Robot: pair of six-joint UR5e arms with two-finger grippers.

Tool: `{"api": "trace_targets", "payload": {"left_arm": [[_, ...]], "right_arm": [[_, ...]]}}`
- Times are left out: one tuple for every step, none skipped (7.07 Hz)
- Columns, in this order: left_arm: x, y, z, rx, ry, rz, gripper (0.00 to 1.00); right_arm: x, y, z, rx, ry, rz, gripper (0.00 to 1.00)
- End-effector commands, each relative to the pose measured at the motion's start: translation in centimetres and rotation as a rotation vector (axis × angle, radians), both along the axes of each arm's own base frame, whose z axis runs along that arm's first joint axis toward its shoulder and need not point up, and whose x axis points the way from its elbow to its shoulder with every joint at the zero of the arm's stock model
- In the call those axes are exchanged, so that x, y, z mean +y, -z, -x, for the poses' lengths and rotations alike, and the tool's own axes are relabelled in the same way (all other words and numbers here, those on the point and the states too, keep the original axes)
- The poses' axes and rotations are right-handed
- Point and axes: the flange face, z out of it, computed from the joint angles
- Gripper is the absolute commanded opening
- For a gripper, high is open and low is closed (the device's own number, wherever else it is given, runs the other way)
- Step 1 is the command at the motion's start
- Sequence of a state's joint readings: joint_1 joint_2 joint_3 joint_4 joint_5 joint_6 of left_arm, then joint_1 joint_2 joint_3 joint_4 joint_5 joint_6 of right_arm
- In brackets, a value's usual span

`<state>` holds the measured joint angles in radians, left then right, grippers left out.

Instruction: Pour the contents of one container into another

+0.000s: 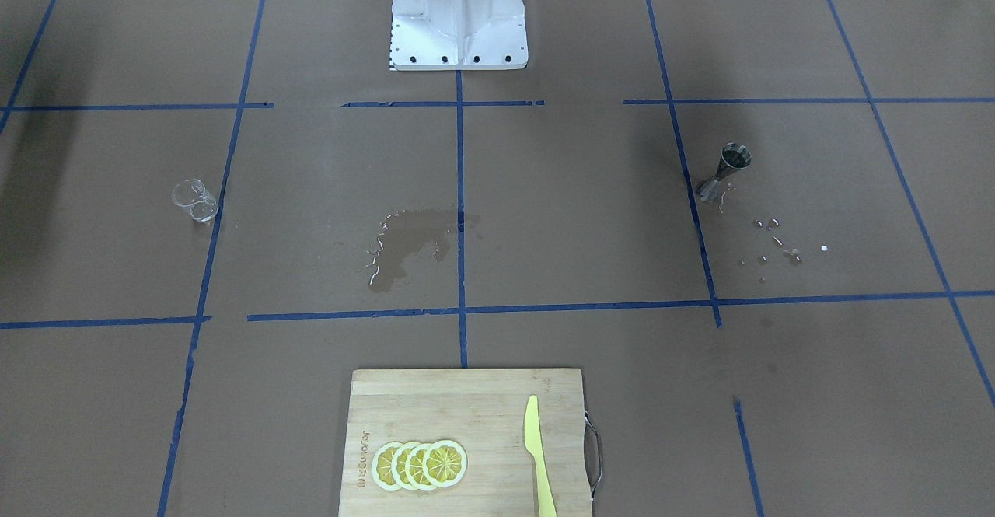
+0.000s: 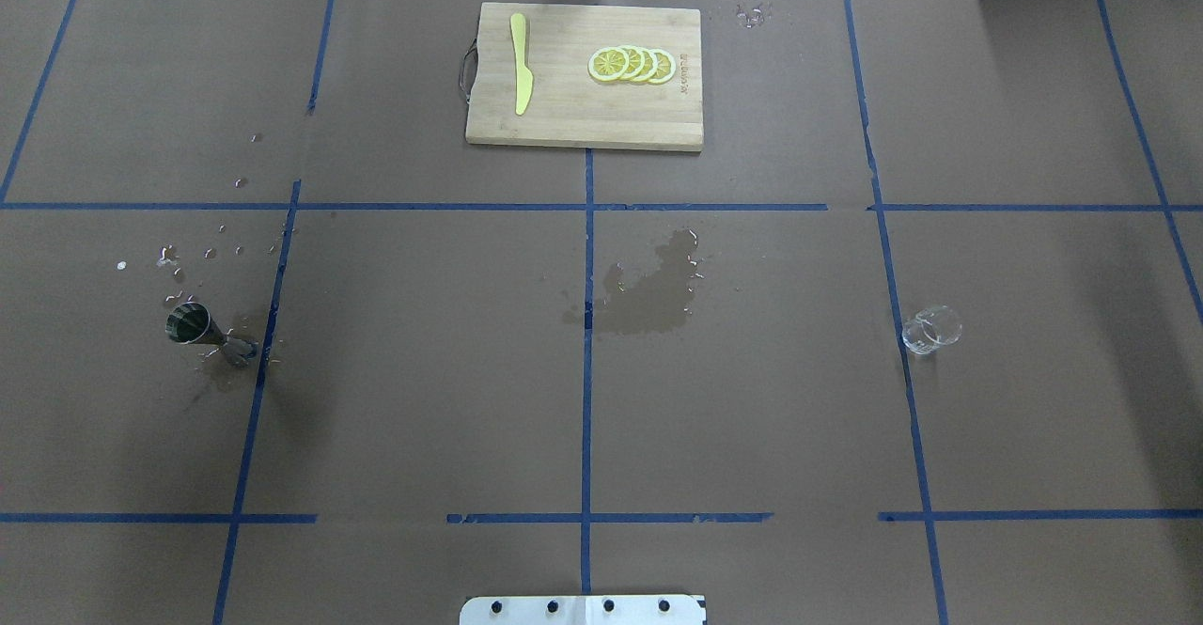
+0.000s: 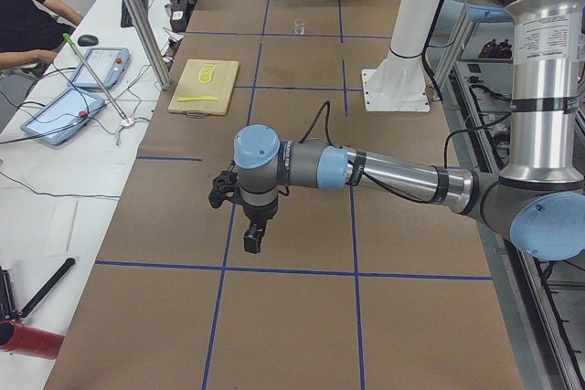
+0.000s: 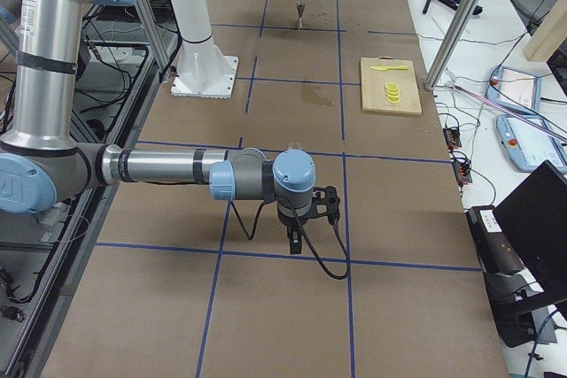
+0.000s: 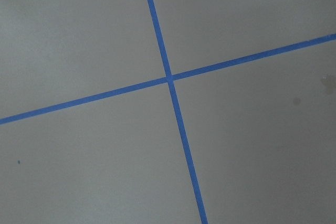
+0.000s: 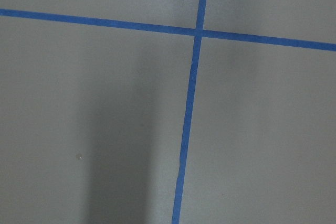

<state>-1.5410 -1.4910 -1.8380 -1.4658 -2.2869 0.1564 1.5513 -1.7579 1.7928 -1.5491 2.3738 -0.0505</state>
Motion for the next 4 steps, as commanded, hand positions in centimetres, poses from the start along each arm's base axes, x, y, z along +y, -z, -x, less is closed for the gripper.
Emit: {"api": "trace_targets", "payload": {"left_arm": [[-0.2,1.0,-1.5,0.04,-0.029,-0.044,1.0],[-0.5,1.4,-1.5,0.04,-0.029,-0.082,1.0],[-0.6,1.8,-1.5,0.048,-0.031,-0.094,1.0],[-1.0,1.2,-1.5,0.048,-0.031,-0.082,1.0]], "right_arm": [[0.1,-0.1,0.1,-0.019,-0.001,0.007,1.0],[0.3,0.0,0.1,-0.019,-0.006,0.008,1.0],[0.6,-0.6,0.1,-0.013,-0.008,0.022,1.0],[0.6,-1.2,0.1,-0.014,-0.008,0.033,1.0]]}}
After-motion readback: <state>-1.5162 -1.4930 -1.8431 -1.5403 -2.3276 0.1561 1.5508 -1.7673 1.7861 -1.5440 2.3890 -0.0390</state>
